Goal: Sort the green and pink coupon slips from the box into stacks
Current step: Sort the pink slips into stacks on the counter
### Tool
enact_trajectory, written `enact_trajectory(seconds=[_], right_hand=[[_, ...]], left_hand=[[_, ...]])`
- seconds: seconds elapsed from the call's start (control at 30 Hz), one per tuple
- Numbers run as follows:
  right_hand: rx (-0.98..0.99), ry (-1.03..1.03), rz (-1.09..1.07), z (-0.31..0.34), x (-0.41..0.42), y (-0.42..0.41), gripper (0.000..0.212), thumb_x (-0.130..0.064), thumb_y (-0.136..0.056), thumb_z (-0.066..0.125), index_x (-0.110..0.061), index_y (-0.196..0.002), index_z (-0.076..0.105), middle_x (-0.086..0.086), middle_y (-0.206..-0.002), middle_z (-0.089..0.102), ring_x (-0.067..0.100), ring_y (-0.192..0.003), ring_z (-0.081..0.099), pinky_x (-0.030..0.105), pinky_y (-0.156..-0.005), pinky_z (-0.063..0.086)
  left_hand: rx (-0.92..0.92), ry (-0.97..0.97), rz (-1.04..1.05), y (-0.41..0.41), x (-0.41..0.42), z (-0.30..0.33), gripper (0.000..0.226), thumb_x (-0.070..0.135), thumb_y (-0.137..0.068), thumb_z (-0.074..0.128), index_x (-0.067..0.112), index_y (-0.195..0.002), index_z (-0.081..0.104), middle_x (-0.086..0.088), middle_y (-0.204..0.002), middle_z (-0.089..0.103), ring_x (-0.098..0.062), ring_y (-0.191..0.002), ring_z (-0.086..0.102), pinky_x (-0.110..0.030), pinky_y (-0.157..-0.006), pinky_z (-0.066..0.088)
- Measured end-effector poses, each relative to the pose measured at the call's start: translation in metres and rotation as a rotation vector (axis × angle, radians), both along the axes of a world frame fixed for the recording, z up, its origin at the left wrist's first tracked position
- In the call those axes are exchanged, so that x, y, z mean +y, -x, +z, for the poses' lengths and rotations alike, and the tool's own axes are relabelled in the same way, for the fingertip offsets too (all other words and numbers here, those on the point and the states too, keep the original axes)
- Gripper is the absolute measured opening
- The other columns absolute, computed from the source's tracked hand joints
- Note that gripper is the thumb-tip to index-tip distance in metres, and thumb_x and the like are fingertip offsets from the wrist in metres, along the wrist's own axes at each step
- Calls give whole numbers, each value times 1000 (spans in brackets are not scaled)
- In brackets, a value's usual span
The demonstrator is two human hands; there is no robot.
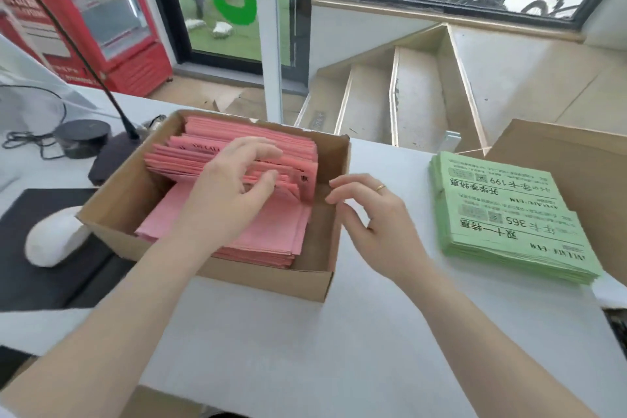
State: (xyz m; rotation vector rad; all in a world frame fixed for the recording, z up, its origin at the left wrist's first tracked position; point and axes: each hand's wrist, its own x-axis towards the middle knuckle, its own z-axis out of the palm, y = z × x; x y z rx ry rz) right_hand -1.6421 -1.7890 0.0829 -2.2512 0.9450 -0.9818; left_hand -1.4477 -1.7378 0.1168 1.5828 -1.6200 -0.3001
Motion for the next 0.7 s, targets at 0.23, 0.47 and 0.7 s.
enact_trajectory(seconds=[0.23,0.47,0.7], right_hand=[[346,-203,-227,18,-9,-85,39,-21,-88,59,-13,-125,50,1,-123,48,3,-96,51,8,-78,30],[417,-759,-520,20,9,-117,17,-36,-89,57,-21,-93,48,-3,-93,54,8,-73,48,15,-56,38],[682,-1080,-646,5,7,-122,37,-47,-89,50,-12,-99,44,-1,-78,46,17,-72,45,27,-58,32]], left_hand=[[-821,-238,-292,-125,-47,-16,78,35,-85,62,16,-147,19,-4,-156,11,-21,-142,17,-30,-114,15],[-966,32,-600,-153,-88,-33,86,-5,-76,62,25,-144,20,-12,-154,18,-30,-137,30,-40,-109,26],[-1017,162,-738,-150,-99,-46,29,-3,-52,80,14,-73,68,-22,-138,45,-42,-118,52,-57,-93,42]])
